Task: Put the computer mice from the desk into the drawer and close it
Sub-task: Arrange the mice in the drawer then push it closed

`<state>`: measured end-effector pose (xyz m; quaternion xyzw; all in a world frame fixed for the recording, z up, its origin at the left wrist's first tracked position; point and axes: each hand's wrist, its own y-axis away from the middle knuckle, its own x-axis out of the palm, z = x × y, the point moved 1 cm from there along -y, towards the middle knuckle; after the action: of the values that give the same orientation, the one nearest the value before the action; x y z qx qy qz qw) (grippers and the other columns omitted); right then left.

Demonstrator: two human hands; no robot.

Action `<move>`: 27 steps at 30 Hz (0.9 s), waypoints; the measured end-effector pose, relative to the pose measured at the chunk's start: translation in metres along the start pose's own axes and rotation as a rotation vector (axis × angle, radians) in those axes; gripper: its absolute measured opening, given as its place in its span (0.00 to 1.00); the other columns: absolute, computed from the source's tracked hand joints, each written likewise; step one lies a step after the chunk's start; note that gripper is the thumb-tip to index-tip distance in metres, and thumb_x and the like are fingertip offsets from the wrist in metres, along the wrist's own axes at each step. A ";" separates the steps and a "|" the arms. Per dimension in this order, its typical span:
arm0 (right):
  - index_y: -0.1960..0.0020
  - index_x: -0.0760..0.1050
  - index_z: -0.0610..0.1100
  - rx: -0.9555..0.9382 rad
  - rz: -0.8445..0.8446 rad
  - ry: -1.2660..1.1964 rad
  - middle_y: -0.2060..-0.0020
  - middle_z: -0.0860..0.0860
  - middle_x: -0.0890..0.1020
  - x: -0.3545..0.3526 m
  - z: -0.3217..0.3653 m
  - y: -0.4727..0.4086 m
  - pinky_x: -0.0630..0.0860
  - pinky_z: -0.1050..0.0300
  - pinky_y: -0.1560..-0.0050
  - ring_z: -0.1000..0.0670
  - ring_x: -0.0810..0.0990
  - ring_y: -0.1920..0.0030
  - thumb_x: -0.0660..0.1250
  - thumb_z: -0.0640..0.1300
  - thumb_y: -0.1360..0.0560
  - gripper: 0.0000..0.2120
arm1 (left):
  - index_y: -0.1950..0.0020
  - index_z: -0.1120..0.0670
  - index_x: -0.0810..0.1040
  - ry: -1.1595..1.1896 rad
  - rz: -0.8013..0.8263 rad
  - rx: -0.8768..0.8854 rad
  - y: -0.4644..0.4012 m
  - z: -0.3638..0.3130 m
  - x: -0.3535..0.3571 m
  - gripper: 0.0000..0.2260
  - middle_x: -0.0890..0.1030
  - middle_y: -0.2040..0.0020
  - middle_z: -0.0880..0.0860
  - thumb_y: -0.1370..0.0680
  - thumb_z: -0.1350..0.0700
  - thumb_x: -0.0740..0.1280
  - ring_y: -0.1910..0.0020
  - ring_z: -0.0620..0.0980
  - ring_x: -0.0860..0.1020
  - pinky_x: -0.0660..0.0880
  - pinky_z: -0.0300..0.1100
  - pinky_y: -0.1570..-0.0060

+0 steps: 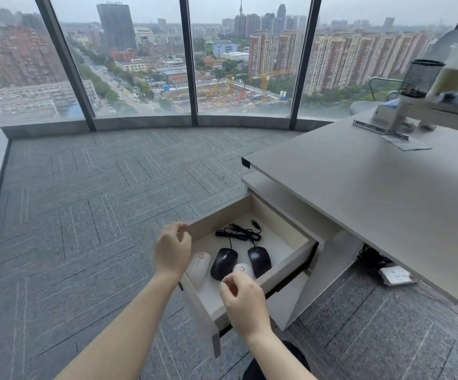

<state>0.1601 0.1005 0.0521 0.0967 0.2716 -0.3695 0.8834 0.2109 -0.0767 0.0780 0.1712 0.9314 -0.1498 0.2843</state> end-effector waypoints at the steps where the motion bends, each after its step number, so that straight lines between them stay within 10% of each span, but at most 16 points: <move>1: 0.58 0.76 0.46 0.019 -0.021 -0.039 0.62 0.53 0.79 0.000 -0.001 0.012 0.75 0.57 0.58 0.52 0.78 0.59 0.64 0.49 0.22 0.09 | 0.39 0.56 0.78 0.023 -0.029 -0.048 0.012 0.006 -0.007 0.13 0.78 0.42 0.55 0.22 0.58 0.60 0.48 0.51 0.77 0.71 0.41 0.53; 7: 0.43 0.72 0.53 0.113 0.157 -0.076 0.51 0.55 0.75 0.020 -0.021 0.068 0.77 0.60 0.52 0.56 0.78 0.54 0.70 0.72 0.37 0.31 | 0.32 0.54 0.72 0.381 0.080 -0.475 0.076 0.054 -0.020 0.19 0.76 0.35 0.56 0.22 0.51 0.57 0.35 0.59 0.74 0.71 0.53 0.38; 11: 0.46 0.71 0.53 0.110 0.094 0.041 0.52 0.55 0.76 0.032 -0.023 0.075 0.76 0.60 0.57 0.55 0.78 0.56 0.72 0.61 0.31 0.20 | 0.47 0.50 0.78 0.682 0.231 -0.562 0.104 0.050 -0.013 0.12 0.81 0.46 0.51 0.20 0.51 0.56 0.42 0.53 0.77 0.72 0.48 0.41; 22: 0.47 0.70 0.53 0.227 -0.080 0.003 0.53 0.53 0.77 -0.012 -0.049 0.035 0.75 0.60 0.59 0.56 0.77 0.57 0.72 0.51 0.30 0.15 | 0.33 0.54 0.73 0.800 0.374 -0.604 0.083 0.015 0.048 0.19 0.77 0.36 0.53 0.19 0.49 0.53 0.35 0.53 0.74 0.70 0.53 0.33; 27: 0.33 0.68 0.48 0.326 -0.185 -0.027 0.47 0.48 0.77 -0.051 -0.078 0.003 0.75 0.54 0.51 0.48 0.77 0.49 0.72 0.52 0.28 0.27 | 0.29 0.54 0.70 0.823 0.427 -0.625 0.065 -0.021 0.099 0.20 0.74 0.35 0.51 0.18 0.48 0.54 0.34 0.52 0.73 0.70 0.52 0.34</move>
<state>0.1010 0.1626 0.0154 0.2080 0.2041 -0.4896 0.8218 0.1495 0.0126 0.0257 0.3081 0.9103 0.2734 -0.0415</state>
